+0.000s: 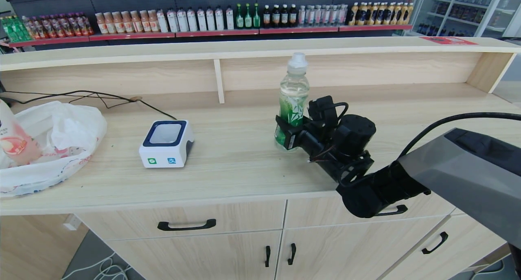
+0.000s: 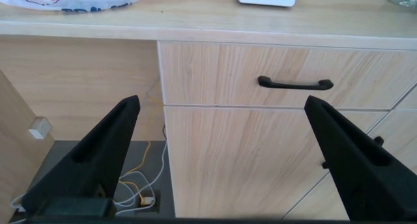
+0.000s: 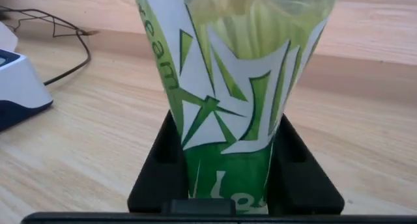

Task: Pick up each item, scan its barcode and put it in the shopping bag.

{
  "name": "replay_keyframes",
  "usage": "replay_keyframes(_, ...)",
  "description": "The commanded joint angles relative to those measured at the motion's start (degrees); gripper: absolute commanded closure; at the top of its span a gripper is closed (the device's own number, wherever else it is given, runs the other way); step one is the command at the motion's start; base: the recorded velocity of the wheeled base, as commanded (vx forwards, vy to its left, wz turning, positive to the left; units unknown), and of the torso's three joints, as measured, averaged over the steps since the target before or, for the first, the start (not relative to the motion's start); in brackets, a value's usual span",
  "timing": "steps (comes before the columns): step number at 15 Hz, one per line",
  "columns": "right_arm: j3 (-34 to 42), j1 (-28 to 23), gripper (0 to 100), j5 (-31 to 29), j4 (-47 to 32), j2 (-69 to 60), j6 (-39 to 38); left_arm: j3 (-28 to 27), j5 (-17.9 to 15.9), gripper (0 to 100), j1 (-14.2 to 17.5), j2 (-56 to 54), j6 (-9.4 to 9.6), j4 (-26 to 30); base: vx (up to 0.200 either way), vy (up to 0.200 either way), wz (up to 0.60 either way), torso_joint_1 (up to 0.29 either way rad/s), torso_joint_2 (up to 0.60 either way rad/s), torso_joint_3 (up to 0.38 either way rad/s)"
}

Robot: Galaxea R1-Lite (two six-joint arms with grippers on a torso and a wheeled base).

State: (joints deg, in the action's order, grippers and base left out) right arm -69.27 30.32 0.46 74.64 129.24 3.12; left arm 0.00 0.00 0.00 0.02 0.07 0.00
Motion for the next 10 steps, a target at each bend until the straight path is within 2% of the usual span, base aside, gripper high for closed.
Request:
replay_keyframes(1, 0.0, 0.1, 100, 0.1, 0.0, -0.2, 0.2, 0.0, 0.0, 0, 0.0, 0.0, 0.01, 0.0, 0.000, 0.000, 0.00, 0.000, 0.00, 0.000)
replay_keyframes(10, 0.4, 0.4, 100, 0.2, 0.2, -2.6, 0.3, 0.0, 0.0, 0, 0.0, 0.0, 0.01, 0.0, 0.000, 0.000, 0.00, 0.000, 0.00, 0.000)
